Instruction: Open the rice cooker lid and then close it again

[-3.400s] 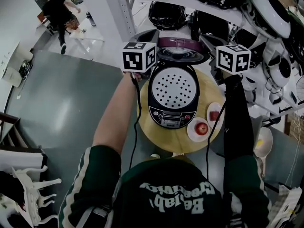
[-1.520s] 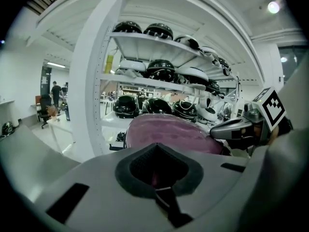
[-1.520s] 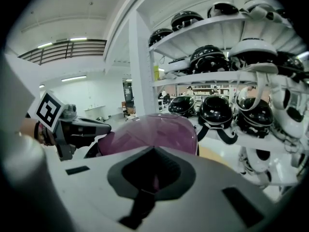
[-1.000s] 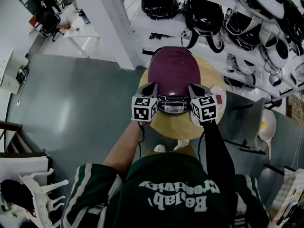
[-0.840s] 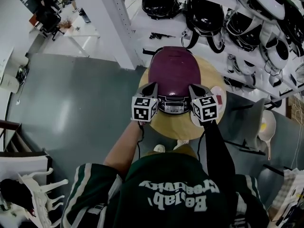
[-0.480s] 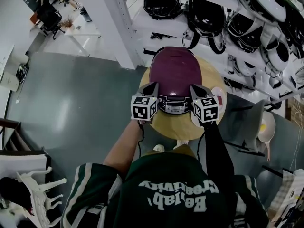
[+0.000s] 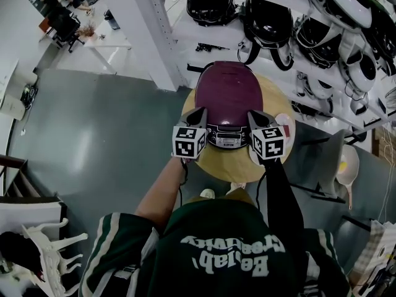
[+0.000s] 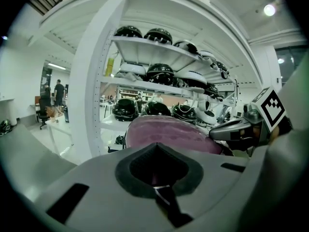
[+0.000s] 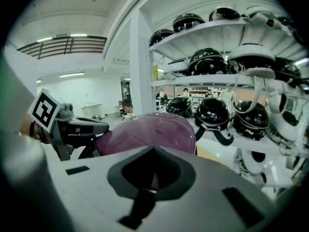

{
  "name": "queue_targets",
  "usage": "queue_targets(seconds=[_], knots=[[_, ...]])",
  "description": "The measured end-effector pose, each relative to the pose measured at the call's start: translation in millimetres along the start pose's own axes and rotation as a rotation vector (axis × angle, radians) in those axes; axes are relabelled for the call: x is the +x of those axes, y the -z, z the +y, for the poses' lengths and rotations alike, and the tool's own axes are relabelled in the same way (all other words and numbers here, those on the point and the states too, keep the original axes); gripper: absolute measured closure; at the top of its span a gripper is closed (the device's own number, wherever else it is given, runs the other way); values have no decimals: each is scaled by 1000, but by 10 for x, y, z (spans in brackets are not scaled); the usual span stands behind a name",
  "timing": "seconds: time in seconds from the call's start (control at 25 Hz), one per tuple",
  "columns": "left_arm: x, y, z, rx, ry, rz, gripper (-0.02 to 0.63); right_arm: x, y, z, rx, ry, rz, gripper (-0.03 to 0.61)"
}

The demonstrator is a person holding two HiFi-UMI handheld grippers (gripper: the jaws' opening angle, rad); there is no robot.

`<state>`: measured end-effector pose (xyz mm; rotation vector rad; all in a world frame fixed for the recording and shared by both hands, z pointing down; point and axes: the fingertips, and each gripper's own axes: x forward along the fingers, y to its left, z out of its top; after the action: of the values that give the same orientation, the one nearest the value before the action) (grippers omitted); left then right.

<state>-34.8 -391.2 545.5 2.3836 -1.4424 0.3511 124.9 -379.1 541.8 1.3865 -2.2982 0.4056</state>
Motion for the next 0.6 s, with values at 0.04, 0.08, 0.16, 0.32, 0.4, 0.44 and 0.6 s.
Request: queue_targets(seconds=[0.04, 0.08, 0.16, 0.32, 0.4, 0.44, 0.6], knots=[[-1, -1, 3, -3, -2, -1, 614, 1, -1, 0, 3, 1, -2, 575], [0, -1, 6, -10, -3, 0, 614, 3, -1, -2, 7, 2, -4, 575], [6, -1, 10, -27, -6, 5, 614, 3, -1, -9, 11, 3, -4, 575], [8, 6, 3, -20, -2, 8, 614, 4, 21, -34, 76, -35, -14, 574], [4, 2, -10, 22, 5, 18, 614, -13, 9, -30, 134, -74, -44, 575], [1, -24, -35, 42, 15, 18, 614, -42, -26, -19, 143, -85, -68, 575], [-64, -276, -150, 94, 37, -31, 614, -189, -319, 55, 118, -81, -181, 575]])
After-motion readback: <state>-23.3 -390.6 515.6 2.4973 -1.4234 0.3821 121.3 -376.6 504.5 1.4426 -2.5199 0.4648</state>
